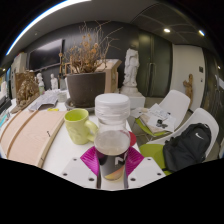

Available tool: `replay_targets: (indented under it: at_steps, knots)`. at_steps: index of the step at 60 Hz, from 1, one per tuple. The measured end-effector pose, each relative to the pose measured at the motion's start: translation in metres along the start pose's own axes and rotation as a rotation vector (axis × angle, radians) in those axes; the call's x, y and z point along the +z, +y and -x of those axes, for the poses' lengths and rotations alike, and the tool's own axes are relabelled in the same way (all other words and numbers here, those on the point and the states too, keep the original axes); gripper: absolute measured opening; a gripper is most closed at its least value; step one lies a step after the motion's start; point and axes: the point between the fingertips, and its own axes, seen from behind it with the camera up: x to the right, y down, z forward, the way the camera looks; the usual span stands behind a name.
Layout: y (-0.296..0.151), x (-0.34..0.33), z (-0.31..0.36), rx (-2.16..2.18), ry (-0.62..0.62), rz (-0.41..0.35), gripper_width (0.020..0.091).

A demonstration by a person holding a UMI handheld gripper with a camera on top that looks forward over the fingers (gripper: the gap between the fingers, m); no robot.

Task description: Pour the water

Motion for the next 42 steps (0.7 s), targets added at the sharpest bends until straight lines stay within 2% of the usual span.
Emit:
replay_targets:
  at_steps: [2, 13, 26, 36, 42]
  knots:
    - [-0.004, -0.001, -0.003, -0.021, 0.013, -0.002, 0.0279]
    - [-0.051, -0.008, -0.025, -0.165, 0.102, -0.027, 0.0277]
    - [-0.141, 0.005, -0.067, -0.51, 0.321, -0.101, 0.0278]
    - [-0.188, 0.031, -0.055, -0.893, 0.419, -0.18, 0.0279]
    - [-0.195, 0.052, -0.04, -1.146, 0.451, -0.208, 0.0278]
